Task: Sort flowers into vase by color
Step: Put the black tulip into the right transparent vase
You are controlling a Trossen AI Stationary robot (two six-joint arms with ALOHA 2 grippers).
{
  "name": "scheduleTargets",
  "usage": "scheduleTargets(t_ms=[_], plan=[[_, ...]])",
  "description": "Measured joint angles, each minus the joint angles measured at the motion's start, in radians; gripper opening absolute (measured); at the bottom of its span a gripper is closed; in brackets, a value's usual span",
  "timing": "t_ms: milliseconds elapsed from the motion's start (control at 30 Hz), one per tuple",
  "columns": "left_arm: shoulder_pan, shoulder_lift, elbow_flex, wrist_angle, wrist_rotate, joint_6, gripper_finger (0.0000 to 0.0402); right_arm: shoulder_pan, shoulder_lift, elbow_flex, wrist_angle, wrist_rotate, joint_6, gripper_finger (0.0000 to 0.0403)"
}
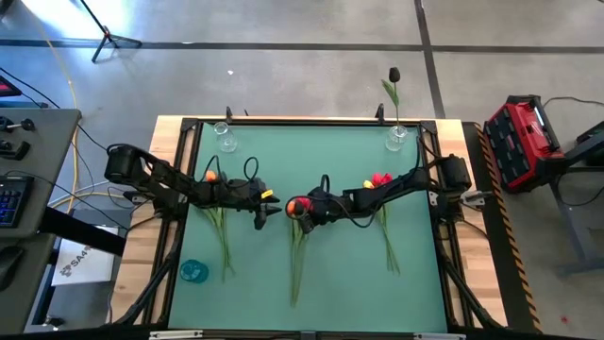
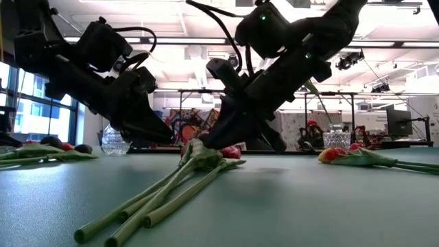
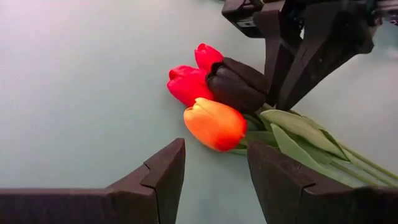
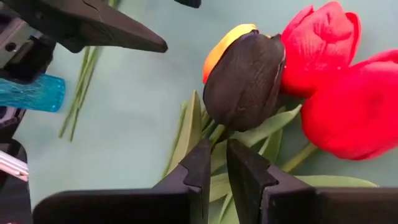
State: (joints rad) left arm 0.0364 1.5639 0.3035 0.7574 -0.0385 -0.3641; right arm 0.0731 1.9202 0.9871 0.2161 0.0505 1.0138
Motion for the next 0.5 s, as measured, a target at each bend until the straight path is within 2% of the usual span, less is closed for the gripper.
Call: scheduleTargets(t_ms=[500], plan=[[0.0, 0.0, 0.0, 0.0, -0.004, 0.008, 0.0163, 0.0, 0.0, 0.0, 0.014, -0.001, 0.026, 0.0042]])
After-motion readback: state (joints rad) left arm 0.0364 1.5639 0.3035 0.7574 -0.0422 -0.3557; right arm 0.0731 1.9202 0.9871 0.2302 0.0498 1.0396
